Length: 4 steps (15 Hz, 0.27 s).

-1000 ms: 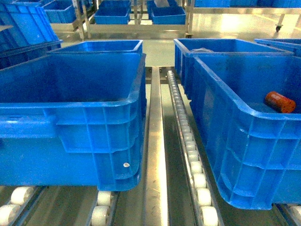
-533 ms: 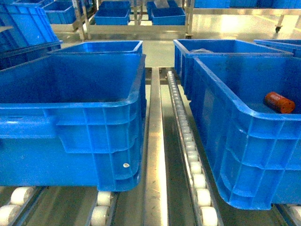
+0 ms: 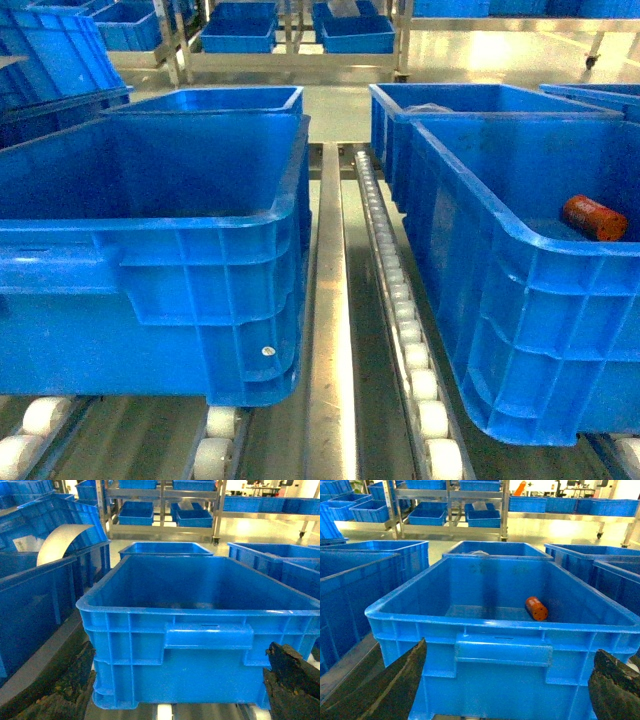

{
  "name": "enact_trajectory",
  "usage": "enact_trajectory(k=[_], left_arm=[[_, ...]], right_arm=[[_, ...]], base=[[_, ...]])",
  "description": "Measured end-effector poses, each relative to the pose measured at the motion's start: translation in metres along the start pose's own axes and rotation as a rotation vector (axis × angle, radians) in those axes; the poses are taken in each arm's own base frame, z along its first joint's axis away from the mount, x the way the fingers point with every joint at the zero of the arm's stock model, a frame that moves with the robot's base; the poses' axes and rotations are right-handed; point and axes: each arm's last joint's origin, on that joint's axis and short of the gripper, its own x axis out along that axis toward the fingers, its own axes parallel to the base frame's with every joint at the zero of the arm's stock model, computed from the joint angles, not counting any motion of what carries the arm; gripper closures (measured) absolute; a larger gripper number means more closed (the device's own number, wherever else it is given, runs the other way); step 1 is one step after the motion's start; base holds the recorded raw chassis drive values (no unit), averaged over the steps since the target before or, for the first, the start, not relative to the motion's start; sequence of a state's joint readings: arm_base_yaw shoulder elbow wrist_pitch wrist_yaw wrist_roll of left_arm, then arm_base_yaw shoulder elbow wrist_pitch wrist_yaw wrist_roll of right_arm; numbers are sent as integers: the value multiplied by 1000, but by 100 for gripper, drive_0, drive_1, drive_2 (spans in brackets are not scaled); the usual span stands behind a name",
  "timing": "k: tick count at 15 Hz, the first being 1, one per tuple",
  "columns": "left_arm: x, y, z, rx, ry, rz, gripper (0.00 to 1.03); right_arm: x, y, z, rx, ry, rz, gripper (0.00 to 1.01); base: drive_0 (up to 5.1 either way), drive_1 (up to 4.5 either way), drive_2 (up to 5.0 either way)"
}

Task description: Sort blue parts and orange caps into right shelf containers

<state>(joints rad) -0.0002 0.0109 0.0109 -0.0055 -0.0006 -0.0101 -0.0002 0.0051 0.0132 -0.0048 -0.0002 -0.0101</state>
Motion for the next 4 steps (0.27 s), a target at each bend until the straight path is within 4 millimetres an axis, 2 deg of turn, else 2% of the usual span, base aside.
enact_trajectory(k=[4], left_arm=[[0, 0, 0, 0, 0, 0, 5]], right_arm=[[0, 0, 0, 0, 0, 0, 3]], base=[[0, 0, 0]])
